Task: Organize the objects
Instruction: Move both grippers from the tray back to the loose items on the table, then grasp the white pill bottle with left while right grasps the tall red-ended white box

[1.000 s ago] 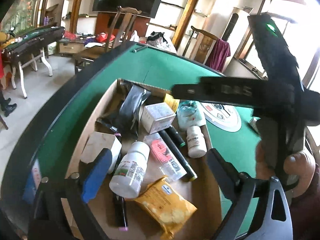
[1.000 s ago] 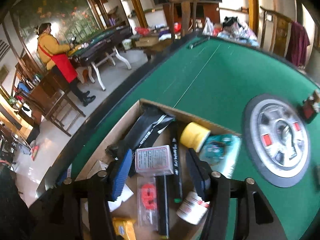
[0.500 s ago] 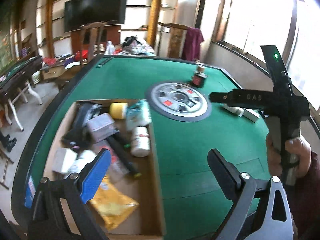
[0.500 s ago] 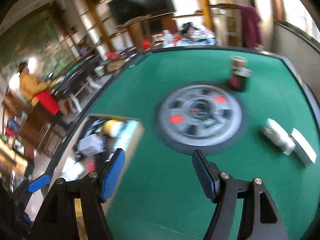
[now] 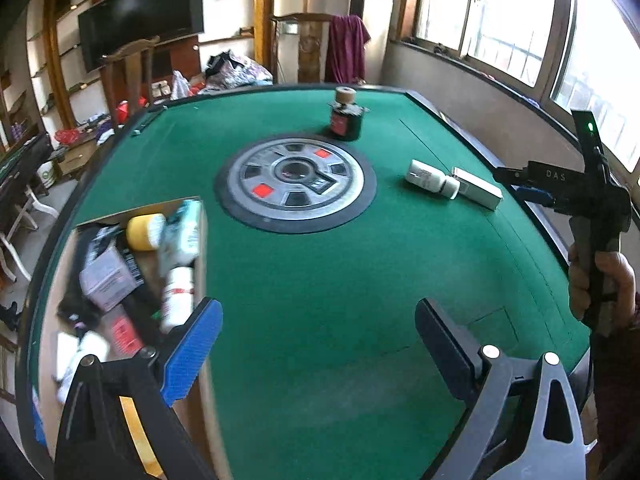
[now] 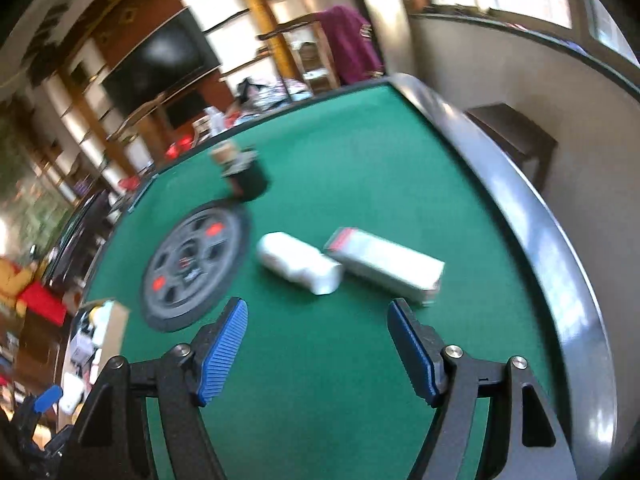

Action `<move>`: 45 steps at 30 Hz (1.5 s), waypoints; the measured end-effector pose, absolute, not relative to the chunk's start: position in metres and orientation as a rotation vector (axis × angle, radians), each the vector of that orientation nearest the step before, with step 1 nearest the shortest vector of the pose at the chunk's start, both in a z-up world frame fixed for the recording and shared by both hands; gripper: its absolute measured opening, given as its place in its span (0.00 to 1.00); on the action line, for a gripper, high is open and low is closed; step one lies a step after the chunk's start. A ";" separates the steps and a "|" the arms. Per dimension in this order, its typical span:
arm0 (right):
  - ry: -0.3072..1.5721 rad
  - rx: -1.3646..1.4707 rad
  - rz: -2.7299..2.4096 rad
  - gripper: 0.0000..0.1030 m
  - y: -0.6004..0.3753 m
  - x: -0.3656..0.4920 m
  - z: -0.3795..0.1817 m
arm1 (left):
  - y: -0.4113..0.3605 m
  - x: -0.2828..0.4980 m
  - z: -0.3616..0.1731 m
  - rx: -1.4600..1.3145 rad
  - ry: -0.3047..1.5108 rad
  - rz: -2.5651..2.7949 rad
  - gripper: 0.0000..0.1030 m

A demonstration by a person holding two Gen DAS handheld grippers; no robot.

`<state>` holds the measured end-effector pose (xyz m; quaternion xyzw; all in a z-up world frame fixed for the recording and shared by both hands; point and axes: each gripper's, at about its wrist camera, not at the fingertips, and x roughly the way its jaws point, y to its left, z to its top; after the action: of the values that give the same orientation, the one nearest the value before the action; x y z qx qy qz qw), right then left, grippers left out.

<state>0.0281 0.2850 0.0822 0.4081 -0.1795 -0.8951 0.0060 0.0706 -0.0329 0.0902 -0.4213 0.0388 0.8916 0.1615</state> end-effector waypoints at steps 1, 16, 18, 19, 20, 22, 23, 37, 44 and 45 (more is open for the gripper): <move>-0.593 1.285 -2.805 0.75 0.294 0.027 0.078 | -0.027 0.066 0.089 -1.208 0.109 2.536 0.94; -0.417 1.352 -2.861 0.75 0.333 -0.037 0.046 | 0.038 -0.018 0.060 -1.278 -0.200 2.399 0.94; -0.323 1.365 -2.818 0.75 0.324 -0.046 0.041 | 0.038 -0.025 0.057 -1.287 -0.257 2.390 0.94; -0.280 1.375 -2.798 0.75 0.319 -0.049 0.039 | 0.037 -0.030 0.054 -1.294 -0.296 2.388 0.94; -0.258 1.371 -2.781 0.75 0.315 -0.049 0.036 | 0.037 -0.033 0.053 -1.298 -0.315 2.386 0.94; -0.247 1.357 -2.753 0.75 0.310 -0.047 0.034 | 0.040 -0.041 0.049 -1.320 -0.339 2.387 0.94; -0.241 1.369 -2.737 0.72 0.309 -0.046 0.032 | 0.044 -0.043 0.047 -1.329 -0.341 2.387 0.94; -0.322 1.467 -2.716 0.29 0.304 0.000 0.027 | 0.140 -0.086 0.056 -1.299 -0.165 2.460 0.94; -0.469 1.425 -2.676 0.29 0.317 0.003 0.025 | 0.184 -0.103 0.033 -1.360 0.094 2.615 0.94; -0.476 1.424 -2.673 0.29 0.318 0.003 0.025 | 0.188 -0.105 0.028 -1.365 0.134 2.623 0.94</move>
<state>0.0026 0.3176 0.0254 0.4643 -0.1552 -0.8712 0.0380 -0.1050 0.1876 0.0279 -0.4593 0.0451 0.8825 0.0905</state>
